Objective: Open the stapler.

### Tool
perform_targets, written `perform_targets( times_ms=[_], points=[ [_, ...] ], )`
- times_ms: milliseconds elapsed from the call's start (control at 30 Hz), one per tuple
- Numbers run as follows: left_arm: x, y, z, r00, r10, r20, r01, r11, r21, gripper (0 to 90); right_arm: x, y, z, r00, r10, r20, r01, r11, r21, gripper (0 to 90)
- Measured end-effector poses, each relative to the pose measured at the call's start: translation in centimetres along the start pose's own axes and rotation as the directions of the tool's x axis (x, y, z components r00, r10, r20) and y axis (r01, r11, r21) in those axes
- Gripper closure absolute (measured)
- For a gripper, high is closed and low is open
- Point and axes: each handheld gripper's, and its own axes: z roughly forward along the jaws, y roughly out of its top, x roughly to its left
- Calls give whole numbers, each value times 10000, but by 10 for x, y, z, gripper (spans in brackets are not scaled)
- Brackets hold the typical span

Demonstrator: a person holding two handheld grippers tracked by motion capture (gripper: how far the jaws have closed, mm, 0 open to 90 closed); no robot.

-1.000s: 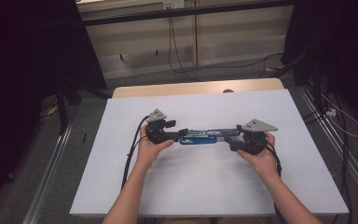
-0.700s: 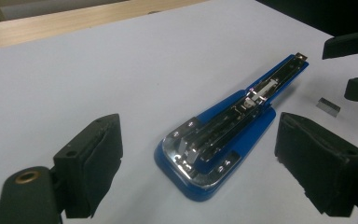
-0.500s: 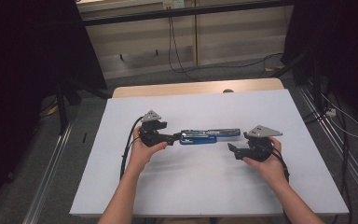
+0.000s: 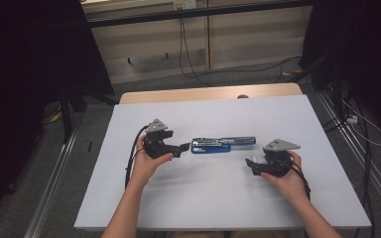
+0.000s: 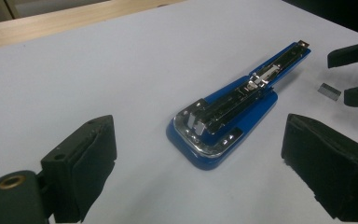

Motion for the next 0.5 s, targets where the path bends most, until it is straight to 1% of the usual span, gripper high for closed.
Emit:
perform_targets(
  times_ms=[67, 133, 167, 267, 367, 400, 500],
  points=[
    [1, -1, -3, 10000, -27, -30, 27, 10000, 5, 98, 2, 0, 0, 9999, -149, 63, 148, 9998, 145, 208],
    [2, -1, -3, 10000, -52, -72, 53, 10000, 52, 87, 2, 0, 0, 9999, -152, 66, 151, 9996, 233, 208],
    [3, -1, -4, 9998, -172, -21, 172, 9998, 48, 79, 3, -1, -1, 9999, -107, 130, 101, 9990, 430, 209],
    [4, -1, -6, 9999, -50, -94, 51, 10000, 63, 69, 3, -3, -2, 9998, -118, 154, 109, 9983, 569, 244],
    [4, -1, -7, 9999, -78, -65, 78, 10000, -9, 64, 4, -3, -2, 9995, -129, 281, 112, 9980, 619, 250],
    [4, -1, -7, 10000, -14, -37, 14, 10000, 18, 64, 5, -3, -1, 9994, -179, 291, 159, 9977, 653, 256],
    [4, -1, -7, 10000, -62, -71, 62, 10000, 0, 65, 5, -3, -1, 9995, -77, 316, 52, 9970, 777, 311]
  ],
)
